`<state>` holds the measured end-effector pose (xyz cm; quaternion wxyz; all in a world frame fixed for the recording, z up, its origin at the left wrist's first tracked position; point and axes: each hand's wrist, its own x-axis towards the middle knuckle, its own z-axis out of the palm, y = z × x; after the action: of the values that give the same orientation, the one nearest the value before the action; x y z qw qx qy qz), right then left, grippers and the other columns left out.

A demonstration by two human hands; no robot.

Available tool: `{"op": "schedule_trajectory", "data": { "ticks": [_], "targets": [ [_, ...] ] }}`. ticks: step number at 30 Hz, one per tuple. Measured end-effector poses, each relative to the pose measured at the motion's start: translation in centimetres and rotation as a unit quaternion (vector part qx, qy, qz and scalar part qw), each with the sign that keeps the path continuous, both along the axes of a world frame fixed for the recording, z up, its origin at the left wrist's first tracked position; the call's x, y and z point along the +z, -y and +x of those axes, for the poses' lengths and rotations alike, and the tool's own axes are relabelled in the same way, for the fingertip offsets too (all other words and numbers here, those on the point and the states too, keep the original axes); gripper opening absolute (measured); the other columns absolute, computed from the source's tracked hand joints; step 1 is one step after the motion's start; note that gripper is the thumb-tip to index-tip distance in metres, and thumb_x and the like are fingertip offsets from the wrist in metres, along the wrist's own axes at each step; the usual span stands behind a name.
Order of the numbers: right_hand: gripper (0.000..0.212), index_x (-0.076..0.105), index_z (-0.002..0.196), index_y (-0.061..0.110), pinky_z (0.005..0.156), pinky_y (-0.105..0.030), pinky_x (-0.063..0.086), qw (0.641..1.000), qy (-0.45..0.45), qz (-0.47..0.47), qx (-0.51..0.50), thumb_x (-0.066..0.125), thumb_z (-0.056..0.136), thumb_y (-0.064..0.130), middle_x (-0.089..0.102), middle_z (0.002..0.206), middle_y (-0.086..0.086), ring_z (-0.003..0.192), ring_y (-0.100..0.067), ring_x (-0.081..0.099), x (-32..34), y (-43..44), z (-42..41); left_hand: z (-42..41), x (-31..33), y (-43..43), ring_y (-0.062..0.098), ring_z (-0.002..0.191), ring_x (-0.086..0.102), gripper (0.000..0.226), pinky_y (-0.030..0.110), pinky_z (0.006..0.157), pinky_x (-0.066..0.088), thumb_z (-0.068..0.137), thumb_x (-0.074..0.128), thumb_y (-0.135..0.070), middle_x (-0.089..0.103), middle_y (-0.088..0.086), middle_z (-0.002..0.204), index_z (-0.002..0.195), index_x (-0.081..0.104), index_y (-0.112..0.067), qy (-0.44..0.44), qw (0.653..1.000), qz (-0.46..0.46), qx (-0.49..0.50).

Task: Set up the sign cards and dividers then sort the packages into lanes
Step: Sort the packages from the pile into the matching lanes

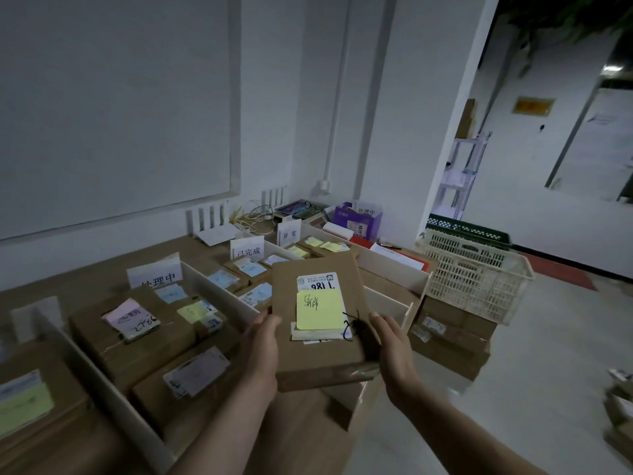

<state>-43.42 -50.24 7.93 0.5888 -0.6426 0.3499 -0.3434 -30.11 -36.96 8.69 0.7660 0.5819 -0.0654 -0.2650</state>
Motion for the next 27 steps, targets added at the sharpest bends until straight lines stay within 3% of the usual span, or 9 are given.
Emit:
{"op": "schedule_trajectory", "data": {
  "ticks": [7,11,15,22,27],
  "targets": [
    [0.029,0.068,0.106,0.021,0.099,-0.058,0.051,1.000,-0.010,0.005,0.010,0.050,0.101,0.043,0.072,0.103,-0.008,0.101,-0.030,0.067,-1.3,7.0,0.9,0.5,-0.6,6.4,0.029,0.087,0.070,0.022,0.038,0.068,0.053,0.096,0.052,-0.021,0.074,0.010,0.094,0.099,0.073,-0.026,0.000,1.000,0.007,0.016],
    [0.033,0.068,0.107,0.025,0.099,-0.053,0.051,1.000,0.002,0.013,0.028,0.052,0.097,0.051,0.072,0.103,-0.004,0.103,-0.025,0.066,-1.8,12.7,0.6,0.2,-0.9,12.1,0.030,0.090,0.071,0.022,0.045,0.074,0.060,0.095,0.053,-0.023,0.075,0.008,0.097,0.102,0.074,-0.026,0.012,0.999,0.022,0.029],
    [0.028,0.069,0.106,0.021,0.099,-0.048,0.051,0.999,0.007,0.028,0.023,0.053,0.100,0.043,0.070,0.103,-0.003,0.103,-0.024,0.065,-2.1,20.5,-1.0,-1.2,-1.0,19.7,0.026,0.087,0.071,0.023,0.034,0.063,0.054,0.096,0.050,-0.021,0.075,0.010,0.098,0.105,0.072,-0.021,0.030,0.999,0.026,0.027],
    [0.031,0.069,0.106,0.018,0.096,-0.043,0.050,0.999,-0.003,0.024,0.047,0.052,0.100,0.042,0.070,0.104,-0.006,0.101,-0.023,0.065,-1.1,34.0,-3.6,-4.1,-0.9,32.1,0.031,0.091,0.073,0.030,0.037,0.068,0.057,0.093,0.052,-0.018,0.077,0.009,0.099,0.115,0.072,-0.019,0.031,0.998,0.015,0.044],
    [0.032,0.069,0.105,0.015,0.082,-0.035,0.046,0.998,-0.001,0.034,0.050,0.051,0.101,0.040,0.069,0.102,-0.006,0.099,-0.024,0.064,-0.9,40.9,-4.4,-4.5,-0.7,39.2,0.031,0.089,0.074,0.027,0.044,0.072,0.059,0.092,0.054,-0.017,0.077,0.009,0.096,0.111,0.073,-0.019,0.037,0.998,0.016,0.045]
  ]
}}
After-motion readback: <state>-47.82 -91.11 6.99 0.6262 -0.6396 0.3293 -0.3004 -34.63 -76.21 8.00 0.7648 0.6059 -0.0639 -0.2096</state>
